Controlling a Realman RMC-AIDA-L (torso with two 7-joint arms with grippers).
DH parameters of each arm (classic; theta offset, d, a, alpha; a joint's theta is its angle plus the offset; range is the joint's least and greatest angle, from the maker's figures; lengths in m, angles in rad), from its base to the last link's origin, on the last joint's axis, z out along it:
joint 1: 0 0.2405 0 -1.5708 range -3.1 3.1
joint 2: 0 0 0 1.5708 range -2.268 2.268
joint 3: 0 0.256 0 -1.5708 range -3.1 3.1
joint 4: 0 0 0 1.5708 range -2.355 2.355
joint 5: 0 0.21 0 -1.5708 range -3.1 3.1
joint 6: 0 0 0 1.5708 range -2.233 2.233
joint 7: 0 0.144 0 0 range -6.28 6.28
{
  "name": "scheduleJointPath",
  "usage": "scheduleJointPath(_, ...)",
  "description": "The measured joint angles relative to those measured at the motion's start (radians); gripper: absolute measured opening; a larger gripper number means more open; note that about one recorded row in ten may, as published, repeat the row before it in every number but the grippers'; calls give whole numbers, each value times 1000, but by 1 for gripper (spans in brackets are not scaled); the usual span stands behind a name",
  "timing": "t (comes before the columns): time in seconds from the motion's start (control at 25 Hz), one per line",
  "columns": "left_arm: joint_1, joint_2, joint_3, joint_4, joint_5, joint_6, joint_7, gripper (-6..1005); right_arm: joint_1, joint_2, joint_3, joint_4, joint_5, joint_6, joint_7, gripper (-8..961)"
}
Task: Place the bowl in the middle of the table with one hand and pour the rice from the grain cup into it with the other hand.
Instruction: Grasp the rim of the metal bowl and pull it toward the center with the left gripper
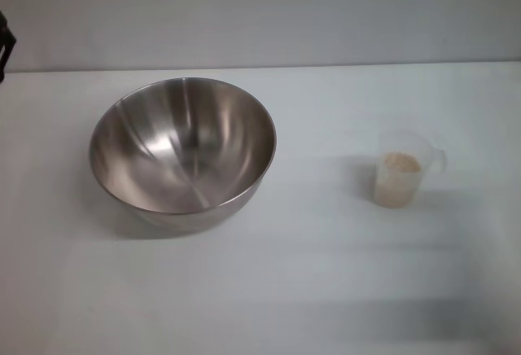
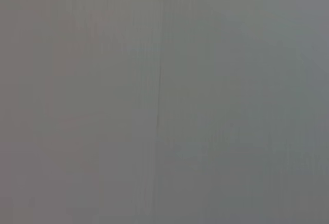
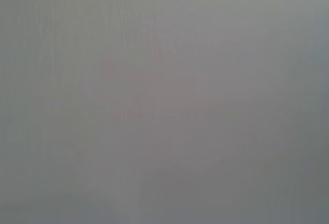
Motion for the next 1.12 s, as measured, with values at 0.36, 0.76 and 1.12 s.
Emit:
scheduleJointPath(0.36,55,2,-90,-382,56,-587,4,839,4,-2,0,0,0,0,0,674)
scheduleJointPath(0.76,25,-2,-206,-734,52,-1302,56,837,5,-2,8,-4,0,0,0,674)
scheduleJointPath(1.12,-81,-7,-292,-762,51,-1664,34,835,12,-4,9,-8,0,0,0,675)
